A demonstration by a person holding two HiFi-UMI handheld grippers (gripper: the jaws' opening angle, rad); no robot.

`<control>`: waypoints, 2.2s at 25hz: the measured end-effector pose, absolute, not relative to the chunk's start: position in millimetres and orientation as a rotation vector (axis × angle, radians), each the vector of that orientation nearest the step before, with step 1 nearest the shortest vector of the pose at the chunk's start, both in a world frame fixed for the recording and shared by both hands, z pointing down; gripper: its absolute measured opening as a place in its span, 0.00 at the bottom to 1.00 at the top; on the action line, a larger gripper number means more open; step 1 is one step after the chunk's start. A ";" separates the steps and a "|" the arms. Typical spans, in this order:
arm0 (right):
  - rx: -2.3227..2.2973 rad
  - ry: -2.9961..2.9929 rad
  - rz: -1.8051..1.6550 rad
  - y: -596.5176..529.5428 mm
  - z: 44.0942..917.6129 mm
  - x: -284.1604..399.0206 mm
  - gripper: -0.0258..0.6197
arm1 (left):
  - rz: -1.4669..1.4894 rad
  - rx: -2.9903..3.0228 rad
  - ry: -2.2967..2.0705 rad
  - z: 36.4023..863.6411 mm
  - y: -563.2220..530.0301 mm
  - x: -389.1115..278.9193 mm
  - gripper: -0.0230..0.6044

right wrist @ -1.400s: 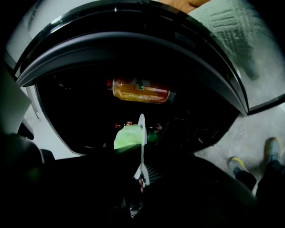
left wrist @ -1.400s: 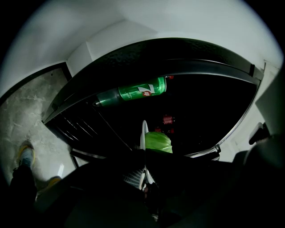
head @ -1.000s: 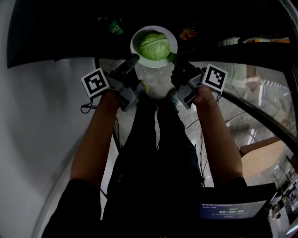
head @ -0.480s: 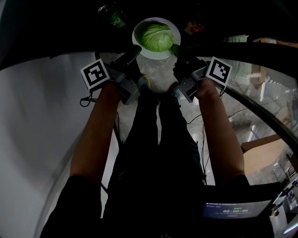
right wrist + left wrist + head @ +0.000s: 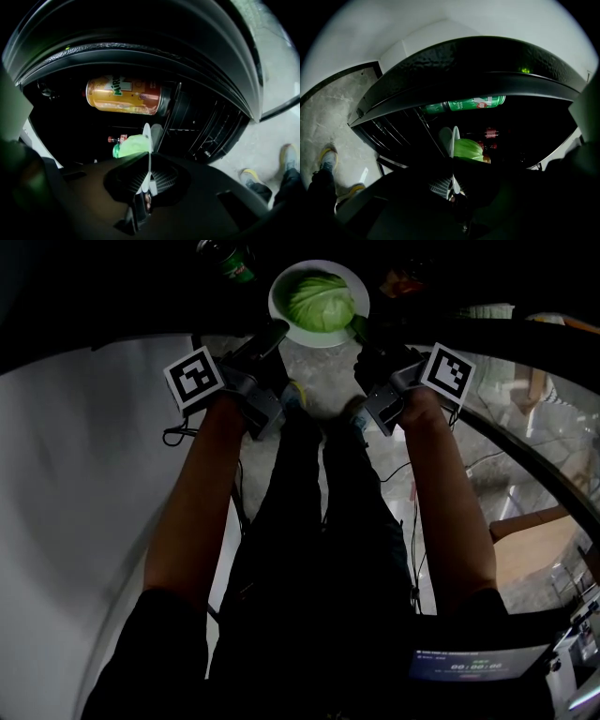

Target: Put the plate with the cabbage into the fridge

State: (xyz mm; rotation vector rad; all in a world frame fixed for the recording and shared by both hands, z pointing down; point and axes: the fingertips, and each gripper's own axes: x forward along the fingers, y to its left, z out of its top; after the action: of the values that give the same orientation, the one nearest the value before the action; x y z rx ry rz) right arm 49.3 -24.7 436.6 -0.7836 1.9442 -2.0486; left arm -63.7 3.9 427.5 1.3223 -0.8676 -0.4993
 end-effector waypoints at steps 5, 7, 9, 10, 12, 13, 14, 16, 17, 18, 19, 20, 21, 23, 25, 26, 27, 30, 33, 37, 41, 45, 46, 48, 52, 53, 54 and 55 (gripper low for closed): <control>-0.840 1.968 -2.036 -27.1 443.4 47.6 0.08 | -0.503 1.309 -0.882 433.8 2.2 -65.0 0.05; -0.837 1.968 -2.033 -28.0 445.4 45.6 0.08 | -0.512 1.307 -0.882 436.3 1.4 -65.7 0.05; -0.835 1.968 -2.037 -27.9 449.6 42.6 0.08 | -0.518 1.306 -0.881 440.4 0.6 -66.6 0.05; -0.837 1.966 -2.040 -27.4 451.6 41.6 0.08 | -0.520 1.303 -0.881 442.2 0.4 -67.0 0.05; -0.843 1.957 -2.043 -26.1 453.6 41.3 0.08 | -0.526 1.298 -0.881 443.7 0.3 -67.2 0.05; -0.845 1.952 -2.041 -25.5 453.9 41.8 0.08 | -0.530 1.296 -0.881 443.6 0.6 -67.3 0.05; -0.846 1.947 -2.039 -24.8 453.7 42.5 0.08 | -0.534 1.294 -0.881 443.2 1.0 -67.4 0.05; -0.846 1.936 -2.035 -23.9 452.3 43.9 0.08 | -0.540 1.295 -0.885 442.1 2.2 -68.5 0.05; -0.847 1.932 -2.032 -23.9 451.5 44.9 0.08 | -0.538 1.297 -0.886 441.9 2.7 -69.2 0.05; -0.849 1.933 -2.029 -24.1 451.1 46.4 0.08 | -0.534 1.300 -0.888 441.9 3.0 -69.8 0.06; -0.851 1.937 -2.024 -24.2 451.0 48.2 0.08 | -0.529 1.304 -0.888 442.0 3.4 -70.3 0.06; -0.852 1.943 -2.020 -24.2 451.1 50.1 0.08 | -0.525 1.308 -0.888 442.1 3.7 -70.7 0.06; -0.850 1.950 -2.015 -23.8 450.9 51.8 0.08 | -0.522 1.312 -0.887 441.9 4.0 -71.1 0.06; -0.850 1.969 -1.993 -23.0 448.9 54.7 0.08 | -0.526 1.317 -0.885 440.6 4.8 -71.7 0.06; -0.867 2.005 -1.949 -22.4 445.4 57.6 0.08 | -0.539 1.317 -0.886 438.6 6.4 -73.4 0.06; -0.876 2.024 -1.929 -22.1 444.0 58.7 0.08 | -0.541 1.319 -0.890 438.1 7.6 -74.4 0.06; -0.886 2.040 -1.912 -21.7 443.3 59.8 0.08 | -0.540 1.322 -0.896 438.1 8.8 -75.1 0.06; -0.928 2.076 -1.879 -20.8 444.0 63.4 0.08 | -0.529 1.325 -0.913 438.7 11.9 -75.0 0.06; -0.957 2.147 -1.813 -20.5 439.2 65.3 0.08 | -0.478 1.346 -0.975 441.8 14.9 -80.7 0.06; -1.066 2.371 -1.640 -13.5 433.4 67.0 0.07 | -0.230 1.540 -1.162 437.9 17.2 -89.4 0.05; -1.150 2.611 -1.424 -6.3 431.1 63.7 0.05 | 0.055 1.824 -1.347 424.3 14.8 -88.0 0.05; -1.154 2.795 -1.273 1.1 431.4 51.6 0.05 | 0.254 2.029 -1.398 420.2 16.6 -72.0 0.04; -1.159 2.834 -1.241 3.1 432.6 49.5 0.05 | 0.283 2.057 -1.396 421.1 17.9 -67.6 0.04; -1.168 2.896 -1.188 6.2 434.5 46.5 0.05 | 0.328 2.098 -1.396 423.0 20.3 -61.4 0.04; -1.174 2.959 -1.132 11.4 435.1 42.3 0.05 | 0.420 2.151 -1.413 426.6 24.2 -57.0 0.04; -1.176 2.967 -1.123 12.6 435.4 41.9 0.05 | 0.437 2.162 -1.415 427.4 24.8 -56.2 0.04; -1.176 2.973 -1.118 13.3 435.9 41.6 0.05 | 0.447 2.171 -1.416 428.1 24.9 -55.7 0.04; -1.176 2.978 -1.113 13.5 436.5 41.4 0.05 | 0.449 2.175 -1.415 428.7 24.7 -55.7 0.04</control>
State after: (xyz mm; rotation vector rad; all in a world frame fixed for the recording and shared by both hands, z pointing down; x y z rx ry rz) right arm 41.4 13.5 436.5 -1.1757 2.9784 -1.1132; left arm -55.7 24.7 428.7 2.1749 -1.4146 0.4486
